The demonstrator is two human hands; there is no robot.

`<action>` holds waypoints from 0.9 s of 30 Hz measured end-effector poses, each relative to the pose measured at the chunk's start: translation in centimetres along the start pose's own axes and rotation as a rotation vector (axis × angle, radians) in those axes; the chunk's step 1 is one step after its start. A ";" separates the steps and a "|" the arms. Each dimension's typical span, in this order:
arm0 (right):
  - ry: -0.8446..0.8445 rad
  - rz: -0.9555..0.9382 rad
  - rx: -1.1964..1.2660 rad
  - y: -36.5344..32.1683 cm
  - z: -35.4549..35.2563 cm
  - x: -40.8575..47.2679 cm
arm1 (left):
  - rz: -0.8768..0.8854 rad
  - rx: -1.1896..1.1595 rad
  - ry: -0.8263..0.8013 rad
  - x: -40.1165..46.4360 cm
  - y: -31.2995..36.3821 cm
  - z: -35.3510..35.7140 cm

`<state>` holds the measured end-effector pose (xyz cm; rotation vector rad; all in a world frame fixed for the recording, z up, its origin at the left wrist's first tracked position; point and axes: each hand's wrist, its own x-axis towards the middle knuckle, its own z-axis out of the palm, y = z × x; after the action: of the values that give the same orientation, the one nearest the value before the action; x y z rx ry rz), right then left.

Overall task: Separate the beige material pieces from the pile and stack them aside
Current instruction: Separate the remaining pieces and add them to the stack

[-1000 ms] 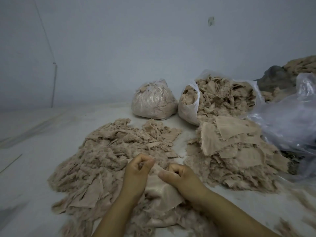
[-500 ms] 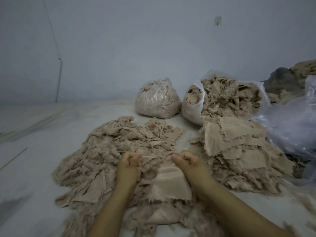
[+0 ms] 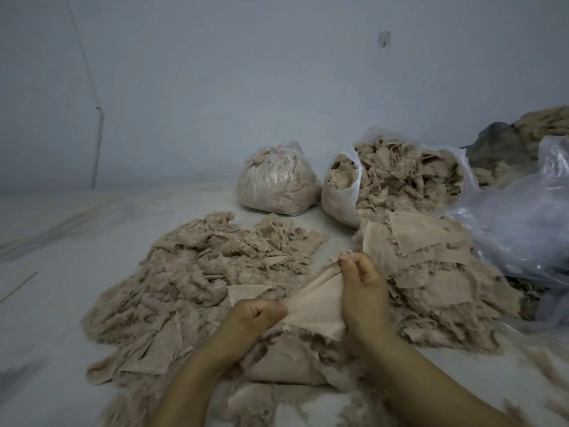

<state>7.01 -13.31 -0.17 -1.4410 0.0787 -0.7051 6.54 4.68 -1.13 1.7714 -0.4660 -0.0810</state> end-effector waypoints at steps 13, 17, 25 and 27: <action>-0.124 -0.077 0.073 -2.3 1.7 -0.2 | -0.012 -0.025 0.055 0.6 -0.4 3.0; -0.037 -0.016 0.051 -2.1 0.5 1.7 | -0.017 -0.122 0.190 0.6 -0.2 2.9; 0.138 -0.051 -0.193 -4.4 -4.1 8.3 | 0.029 -0.023 0.353 1.0 -1.1 0.5; 0.150 -0.122 -0.518 -6.1 -5.5 11.3 | 0.056 0.151 0.315 0.9 -1.4 0.2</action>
<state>11.08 -23.39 8.56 -1.8954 0.3104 -0.9377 7.65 4.39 -2.32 1.8757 -0.2978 0.2757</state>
